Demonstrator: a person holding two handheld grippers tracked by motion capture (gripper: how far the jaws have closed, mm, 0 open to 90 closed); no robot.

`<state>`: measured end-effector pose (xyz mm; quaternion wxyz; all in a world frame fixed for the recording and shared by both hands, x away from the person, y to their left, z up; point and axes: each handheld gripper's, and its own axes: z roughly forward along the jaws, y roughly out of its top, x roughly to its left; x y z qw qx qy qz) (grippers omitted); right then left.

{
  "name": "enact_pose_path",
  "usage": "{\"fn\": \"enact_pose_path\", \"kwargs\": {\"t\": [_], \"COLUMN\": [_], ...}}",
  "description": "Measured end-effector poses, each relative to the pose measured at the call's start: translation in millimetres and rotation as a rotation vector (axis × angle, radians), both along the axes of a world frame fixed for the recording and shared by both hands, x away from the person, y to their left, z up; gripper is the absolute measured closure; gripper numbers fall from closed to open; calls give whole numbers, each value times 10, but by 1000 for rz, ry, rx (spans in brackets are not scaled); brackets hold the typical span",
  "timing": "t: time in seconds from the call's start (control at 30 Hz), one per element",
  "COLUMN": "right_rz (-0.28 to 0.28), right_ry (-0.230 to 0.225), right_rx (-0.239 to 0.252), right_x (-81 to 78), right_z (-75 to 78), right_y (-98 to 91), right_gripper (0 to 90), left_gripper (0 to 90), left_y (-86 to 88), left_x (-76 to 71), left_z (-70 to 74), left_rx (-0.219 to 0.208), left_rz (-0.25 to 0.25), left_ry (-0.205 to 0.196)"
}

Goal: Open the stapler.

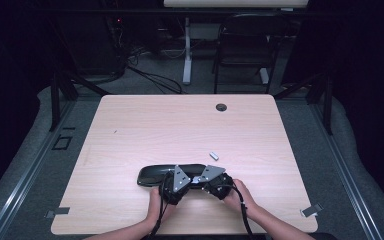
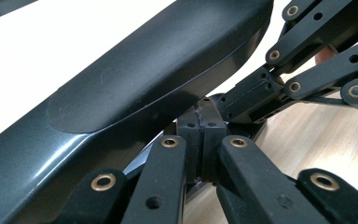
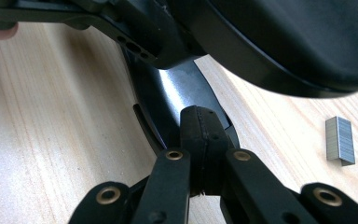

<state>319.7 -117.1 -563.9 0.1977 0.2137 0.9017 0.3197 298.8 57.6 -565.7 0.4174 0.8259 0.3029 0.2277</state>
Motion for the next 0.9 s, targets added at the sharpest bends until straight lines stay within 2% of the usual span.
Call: {"fn": "enact_pose_path", "kwargs": {"t": [0.03,0.4,0.43,0.63,0.77,0.9], "right_rz": [-4,-15,-15,-15,-5,-7], "right_ry": [1,-10,-14,-9,-23,-33], "right_rx": [16,24,37,38,16,23], "right_x": [-1,-18,-17,-18,-22,-32], "right_z": [-10,-22,-32,-33,-27,-37], "right_y": [-1,-6,-4,-9,-7,-1], "right_gripper": [900,900,900,900,900,900], "left_gripper": [900,900,900,900,900,900], "left_y": [2,9,9,7,1,-19], "left_x": [0,2,-1,-5,-1,4], "left_z": [1,9,8,8,6,-12], "left_rx": [-1,-1,-1,-4,-4,-14], "left_rz": [1,6,8,12,9,-5], "left_ry": [-1,6,3,-3,-3,-15]}}
